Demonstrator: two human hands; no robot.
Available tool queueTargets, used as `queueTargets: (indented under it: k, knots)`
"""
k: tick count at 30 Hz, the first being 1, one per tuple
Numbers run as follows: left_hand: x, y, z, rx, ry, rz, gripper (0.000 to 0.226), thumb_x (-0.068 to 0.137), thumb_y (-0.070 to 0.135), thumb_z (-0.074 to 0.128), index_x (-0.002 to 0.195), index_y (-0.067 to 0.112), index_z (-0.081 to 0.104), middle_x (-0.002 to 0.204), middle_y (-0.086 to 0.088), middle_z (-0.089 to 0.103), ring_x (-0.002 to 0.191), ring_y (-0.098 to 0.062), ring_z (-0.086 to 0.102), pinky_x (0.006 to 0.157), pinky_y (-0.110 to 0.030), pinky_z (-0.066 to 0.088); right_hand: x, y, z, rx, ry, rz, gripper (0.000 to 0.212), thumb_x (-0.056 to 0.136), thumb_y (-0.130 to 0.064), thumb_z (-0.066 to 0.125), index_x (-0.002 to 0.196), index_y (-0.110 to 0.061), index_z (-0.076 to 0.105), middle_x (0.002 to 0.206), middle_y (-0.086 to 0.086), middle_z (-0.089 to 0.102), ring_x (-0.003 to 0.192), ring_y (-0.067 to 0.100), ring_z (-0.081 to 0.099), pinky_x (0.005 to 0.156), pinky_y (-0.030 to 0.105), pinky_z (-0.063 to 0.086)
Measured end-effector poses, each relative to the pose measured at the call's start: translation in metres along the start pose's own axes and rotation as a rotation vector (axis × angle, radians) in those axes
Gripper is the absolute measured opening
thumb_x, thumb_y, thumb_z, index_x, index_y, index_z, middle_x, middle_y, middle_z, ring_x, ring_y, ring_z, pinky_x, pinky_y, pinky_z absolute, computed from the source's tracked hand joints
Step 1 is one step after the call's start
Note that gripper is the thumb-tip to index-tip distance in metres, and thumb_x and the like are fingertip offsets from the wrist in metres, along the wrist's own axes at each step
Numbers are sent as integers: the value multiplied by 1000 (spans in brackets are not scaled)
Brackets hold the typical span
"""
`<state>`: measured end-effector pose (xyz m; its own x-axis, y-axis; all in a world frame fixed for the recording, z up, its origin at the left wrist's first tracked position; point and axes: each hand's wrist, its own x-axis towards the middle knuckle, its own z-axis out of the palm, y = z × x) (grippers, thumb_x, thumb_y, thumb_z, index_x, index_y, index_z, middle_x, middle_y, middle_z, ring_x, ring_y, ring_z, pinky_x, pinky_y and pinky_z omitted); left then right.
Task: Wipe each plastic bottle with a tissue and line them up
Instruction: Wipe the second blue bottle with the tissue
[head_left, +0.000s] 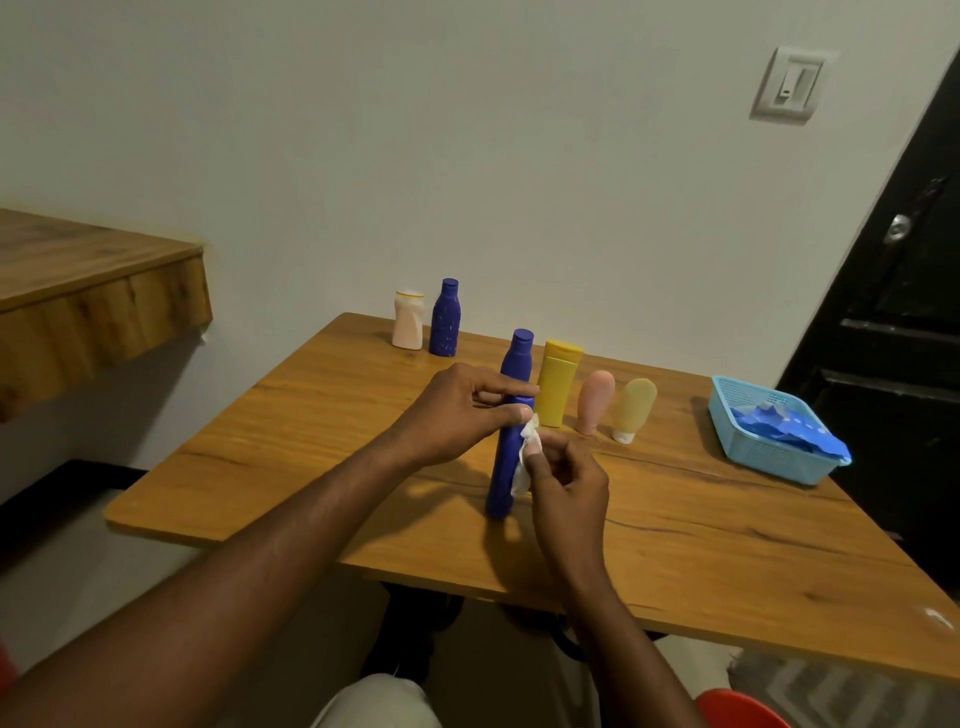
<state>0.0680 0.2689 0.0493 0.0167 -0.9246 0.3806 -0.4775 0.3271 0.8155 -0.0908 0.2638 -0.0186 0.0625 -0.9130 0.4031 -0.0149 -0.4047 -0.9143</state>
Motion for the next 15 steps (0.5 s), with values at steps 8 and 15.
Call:
queueTargets:
  k: [8, 15]
  knots:
    - [-4, 6, -3, 60, 0, 32, 32, 91, 19, 76, 123, 24, 74, 125, 4, 72, 97, 10, 65, 78, -6, 51, 9, 10, -1, -98, -127, 255, 13, 98, -12, 58, 100, -18, 69, 98, -1, 71, 97, 19, 67, 73, 29, 53]
    - [-5, 4, -5, 107, 18, 46, 31, 91, 22, 77, 122, 23, 75, 125, 5, 72, 100, 5, 65, 76, -7, 50, 14, -12, 8, 54, 21, 82, 19, 99, -17, 60, 112, -21, 73, 105, -7, 73, 100, 12, 67, 80, 33, 58]
